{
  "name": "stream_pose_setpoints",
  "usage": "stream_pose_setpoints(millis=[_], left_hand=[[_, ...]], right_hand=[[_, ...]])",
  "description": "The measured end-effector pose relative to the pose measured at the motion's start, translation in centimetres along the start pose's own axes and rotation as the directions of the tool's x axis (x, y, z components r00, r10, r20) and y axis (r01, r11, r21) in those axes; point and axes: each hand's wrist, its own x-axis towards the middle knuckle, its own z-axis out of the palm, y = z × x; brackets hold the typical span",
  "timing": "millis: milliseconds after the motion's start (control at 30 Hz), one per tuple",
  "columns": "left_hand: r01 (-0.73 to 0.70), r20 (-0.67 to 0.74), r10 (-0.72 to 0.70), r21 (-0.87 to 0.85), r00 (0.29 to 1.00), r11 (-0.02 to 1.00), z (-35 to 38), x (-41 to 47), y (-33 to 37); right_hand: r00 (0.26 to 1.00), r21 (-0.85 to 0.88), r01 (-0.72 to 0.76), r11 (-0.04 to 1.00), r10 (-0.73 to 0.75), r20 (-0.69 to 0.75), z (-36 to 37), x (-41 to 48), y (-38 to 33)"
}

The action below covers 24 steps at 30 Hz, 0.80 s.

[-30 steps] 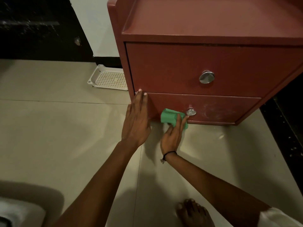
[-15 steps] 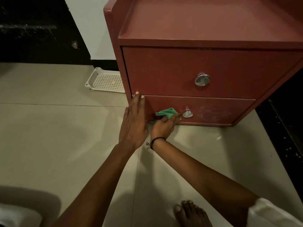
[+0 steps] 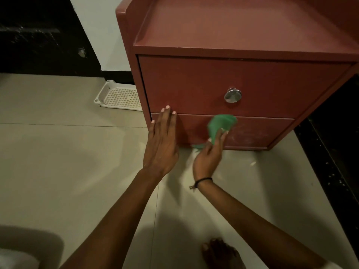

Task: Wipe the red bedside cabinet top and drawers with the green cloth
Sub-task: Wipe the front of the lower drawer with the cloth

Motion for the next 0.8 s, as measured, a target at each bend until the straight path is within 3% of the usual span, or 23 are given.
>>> stream_pose_setpoints(millis=[67, 133, 233, 300, 367, 400, 500, 567, 600, 667, 733, 800], left_hand=[[0.005, -0.002, -0.005, 0.004, 1.0, 1.0, 0.1, 0.0, 0.1], [0.0, -0.002, 0.0, 0.006, 1.0, 1.0, 0.2, 0.0, 0.1], [0.001, -0.003, -0.001, -0.005, 1.0, 1.0, 0.2, 0.0, -0.3], [0.008, -0.012, -0.009, -0.014, 1.0, 1.0, 0.2, 0.1, 0.0], [0.035, -0.011, -0.035, -0.043, 0.999, 0.998, 0.1, 0.2, 0.8], [0.046, -0.009, -0.046, -0.056, 0.999, 0.997, 0.1, 0.2, 1.1], [-0.007, 0.013, 0.007, -0.03, 1.0, 1.0, 0.3, 0.4, 1.5], [-0.062, 0.017, 0.062, 0.008, 0.998, 0.998, 0.6, 0.5, 1.5], [-0.074, 0.013, 0.074, 0.011, 0.997, 0.997, 0.6, 0.4, 1.5], [-0.068, -0.001, 0.068, -0.002, 0.998, 0.998, 0.7, 0.3, 1.7], [-0.052, -0.013, 0.052, -0.004, 0.999, 0.999, 0.8, 0.3, 1.6], [-0.051, -0.019, 0.051, 0.0, 0.999, 0.999, 0.8, 0.4, 1.5]], right_hand=[[0.982, -0.253, 0.183, 0.95, -0.163, 0.099, 1.3, -0.2, 1.5], [0.916, -0.48, 0.4, 0.781, -0.32, 0.243, 0.0, 1.2, 4.5], [0.672, -0.56, 0.737, 0.377, -0.491, 0.554, -3.2, 4.5, 8.1], [0.521, -0.486, 0.846, 0.217, -0.524, 0.674, -5.0, 6.9, 8.9], [0.478, -0.436, 0.875, 0.21, -0.521, 0.708, -5.8, 7.5, 8.8], [0.522, -0.434, 0.852, 0.292, -0.522, 0.675, -5.7, 6.7, 8.5], [0.836, -0.331, 0.531, 0.78, -0.417, 0.358, -2.8, 1.5, 5.8], [0.978, -0.077, 0.202, 0.976, -0.196, 0.076, 0.0, -1.2, 2.7], [0.999, 0.056, 0.043, 0.998, -0.042, -0.014, 1.1, -1.6, 0.7], [0.962, 0.286, -0.252, 0.924, 0.27, -0.024, 2.2, -0.9, -2.8], [0.856, 0.456, -0.445, 0.771, 0.516, -0.037, 2.0, 0.9, -4.9], [0.698, 0.606, -0.572, 0.553, 0.716, 0.006, 1.2, 3.0, -5.9]])
